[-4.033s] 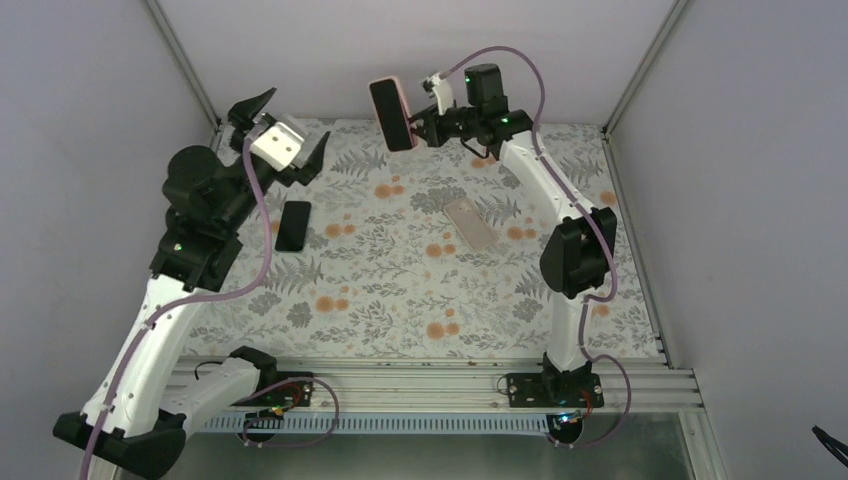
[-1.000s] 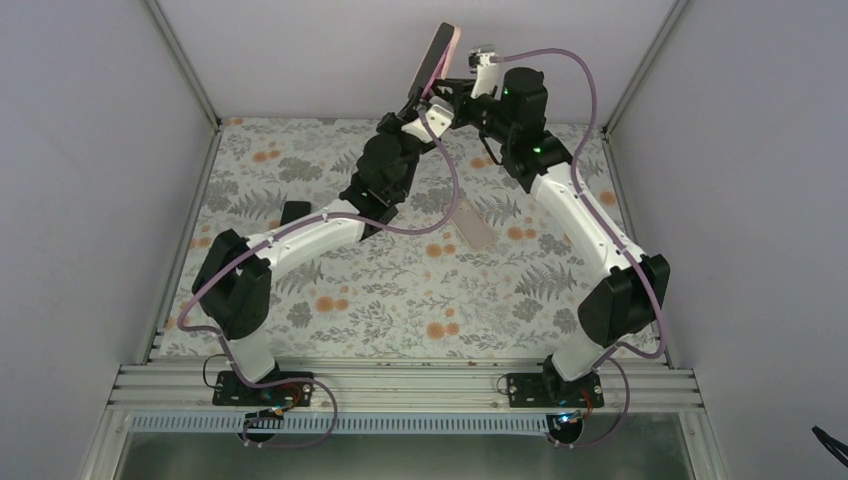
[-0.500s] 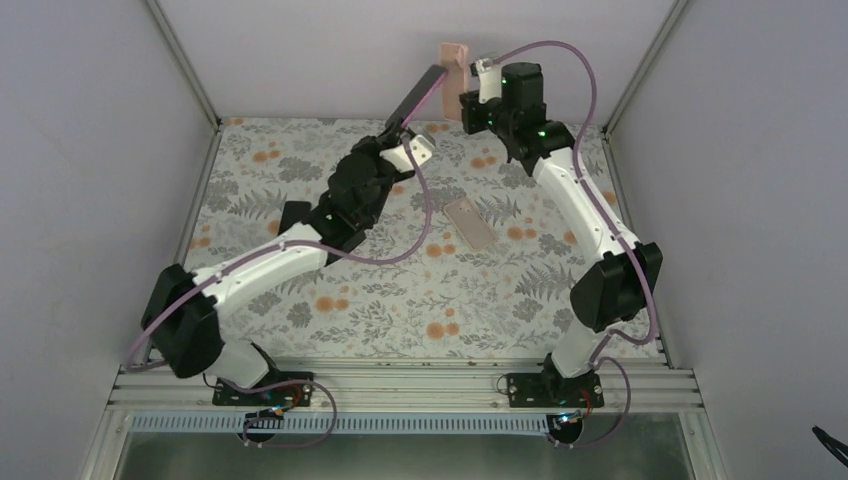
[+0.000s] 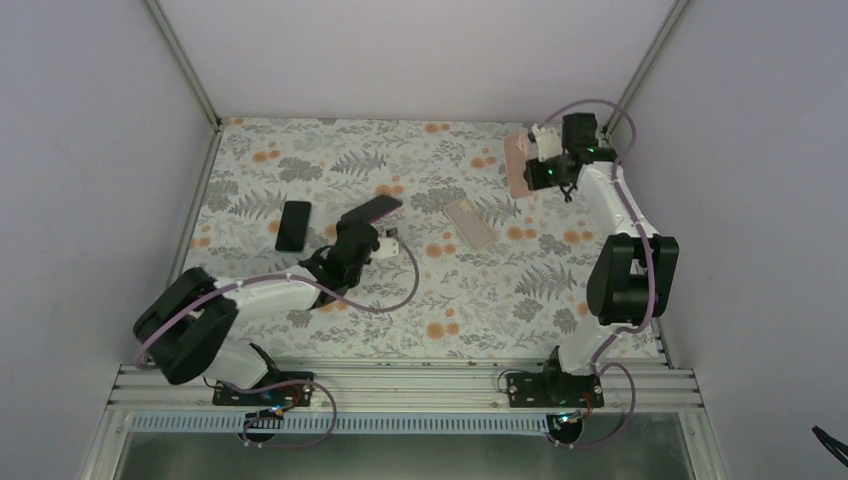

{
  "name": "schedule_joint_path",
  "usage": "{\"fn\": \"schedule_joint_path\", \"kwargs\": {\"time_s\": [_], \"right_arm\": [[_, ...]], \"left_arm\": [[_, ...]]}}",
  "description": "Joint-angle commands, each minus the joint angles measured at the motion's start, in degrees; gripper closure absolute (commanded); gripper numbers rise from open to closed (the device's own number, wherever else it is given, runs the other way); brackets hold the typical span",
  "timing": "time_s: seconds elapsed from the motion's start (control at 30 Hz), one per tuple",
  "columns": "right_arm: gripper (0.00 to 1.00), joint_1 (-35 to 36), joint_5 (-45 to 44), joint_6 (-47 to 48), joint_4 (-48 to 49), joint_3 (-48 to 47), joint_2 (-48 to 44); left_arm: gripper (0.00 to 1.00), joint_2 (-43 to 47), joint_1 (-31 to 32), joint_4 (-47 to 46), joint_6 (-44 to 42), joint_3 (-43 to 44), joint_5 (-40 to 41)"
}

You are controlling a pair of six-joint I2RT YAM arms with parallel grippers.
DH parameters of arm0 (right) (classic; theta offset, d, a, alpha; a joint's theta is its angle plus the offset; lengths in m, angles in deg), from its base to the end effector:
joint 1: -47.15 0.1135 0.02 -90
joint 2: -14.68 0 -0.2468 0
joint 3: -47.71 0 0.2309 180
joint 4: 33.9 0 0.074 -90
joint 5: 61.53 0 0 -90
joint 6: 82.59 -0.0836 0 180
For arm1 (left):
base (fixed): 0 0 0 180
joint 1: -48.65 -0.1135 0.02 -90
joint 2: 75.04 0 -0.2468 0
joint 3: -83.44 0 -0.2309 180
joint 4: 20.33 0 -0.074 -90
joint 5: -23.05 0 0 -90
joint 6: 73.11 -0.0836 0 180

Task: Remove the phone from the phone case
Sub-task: Place the phone case at the center of the board.

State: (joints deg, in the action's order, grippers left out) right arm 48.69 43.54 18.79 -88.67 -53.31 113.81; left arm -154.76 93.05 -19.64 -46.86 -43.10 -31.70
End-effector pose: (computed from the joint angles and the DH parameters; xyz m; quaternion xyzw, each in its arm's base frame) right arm 0.3826 0.0320 0.2414 -0.1472 0.9291 0.0968 0.3250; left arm 0.2551 -0.1823 0.1897 0.5650 0.6049 0.3382 0.4479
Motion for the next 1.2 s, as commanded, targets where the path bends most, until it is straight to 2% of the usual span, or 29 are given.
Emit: {"fn": "schedule_joint_path", "kwargs": {"time_s": [0.0, 0.07, 0.27, 0.63, 0.77, 0.87, 1.0, 1.17], "right_arm": [[0.97, -4.17, 11.20, 6.31, -5.16, 5.44, -0.60], [0.97, -5.88, 13.07, 7.87, -6.11, 7.67, 0.50], [0.97, -8.44, 15.98, 11.08, -7.81, 12.32, 4.73], [0.96, -10.71, 10.31, 9.19, -4.06, 15.15, 8.31], [0.96, -10.86, 6.50, 8.15, -3.42, 14.89, 8.86], [0.92, -10.92, 2.86, 7.64, -2.96, 14.92, 9.06], [0.84, -10.91, -5.36, 7.76, -2.59, 15.24, 8.06], [0.69, -10.89, -17.54, 9.33, -3.21, 15.12, 2.98]], "left_arm": [[0.98, -4.91, -0.13, -15.12, -8.55, -5.99, 8.67], [0.98, -7.28, -0.06, -17.64, -8.72, -7.20, 9.88], [0.98, -9.98, 0.72, -12.50, -3.38, -5.62, 9.11], [0.98, -10.66, 1.46, -7.77, -0.98, -6.31, 8.17], [0.98, -10.61, 1.95, -0.82, 1.82, -4.94, 5.06], [0.97, -10.50, 2.43, 6.11, 4.27, -3.62, 1.74], [0.81, -10.41, 3.79, 13.34, 4.68, -3.26, -3.45], [0.69, -10.43, 5.77, 24.25, 6.67, -1.60, -9.79]]}}
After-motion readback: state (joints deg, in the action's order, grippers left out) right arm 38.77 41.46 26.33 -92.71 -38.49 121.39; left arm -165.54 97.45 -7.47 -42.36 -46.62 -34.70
